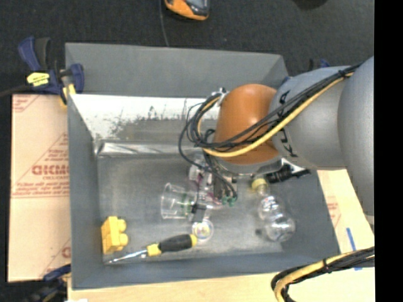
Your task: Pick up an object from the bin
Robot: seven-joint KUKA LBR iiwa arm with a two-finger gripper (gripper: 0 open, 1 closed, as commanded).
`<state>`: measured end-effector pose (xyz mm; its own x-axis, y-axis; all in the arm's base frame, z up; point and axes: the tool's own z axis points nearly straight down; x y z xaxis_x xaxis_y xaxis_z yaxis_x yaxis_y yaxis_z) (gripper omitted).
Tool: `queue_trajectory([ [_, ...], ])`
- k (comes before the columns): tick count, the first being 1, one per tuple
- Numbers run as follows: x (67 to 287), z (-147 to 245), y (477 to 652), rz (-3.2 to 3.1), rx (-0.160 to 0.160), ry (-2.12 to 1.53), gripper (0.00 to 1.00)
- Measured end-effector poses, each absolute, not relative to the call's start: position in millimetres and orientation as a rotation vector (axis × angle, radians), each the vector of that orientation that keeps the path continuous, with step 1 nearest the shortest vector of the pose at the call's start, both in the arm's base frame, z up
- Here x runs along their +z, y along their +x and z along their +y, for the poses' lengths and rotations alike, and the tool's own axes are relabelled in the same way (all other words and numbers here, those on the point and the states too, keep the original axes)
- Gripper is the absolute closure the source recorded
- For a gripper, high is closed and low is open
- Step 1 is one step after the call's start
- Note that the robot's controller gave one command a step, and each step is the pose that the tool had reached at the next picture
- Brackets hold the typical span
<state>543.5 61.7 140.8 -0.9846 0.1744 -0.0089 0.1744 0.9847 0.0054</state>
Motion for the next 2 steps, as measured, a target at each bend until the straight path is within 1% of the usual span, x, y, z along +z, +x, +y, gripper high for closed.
queue_trajectory([
  [1,122.8,57.2,517.4,3.134,0.002,0.105,0.0],
  [2,84.0,55.8,488.6,3.13,0.004,-0.051,0.0],
])
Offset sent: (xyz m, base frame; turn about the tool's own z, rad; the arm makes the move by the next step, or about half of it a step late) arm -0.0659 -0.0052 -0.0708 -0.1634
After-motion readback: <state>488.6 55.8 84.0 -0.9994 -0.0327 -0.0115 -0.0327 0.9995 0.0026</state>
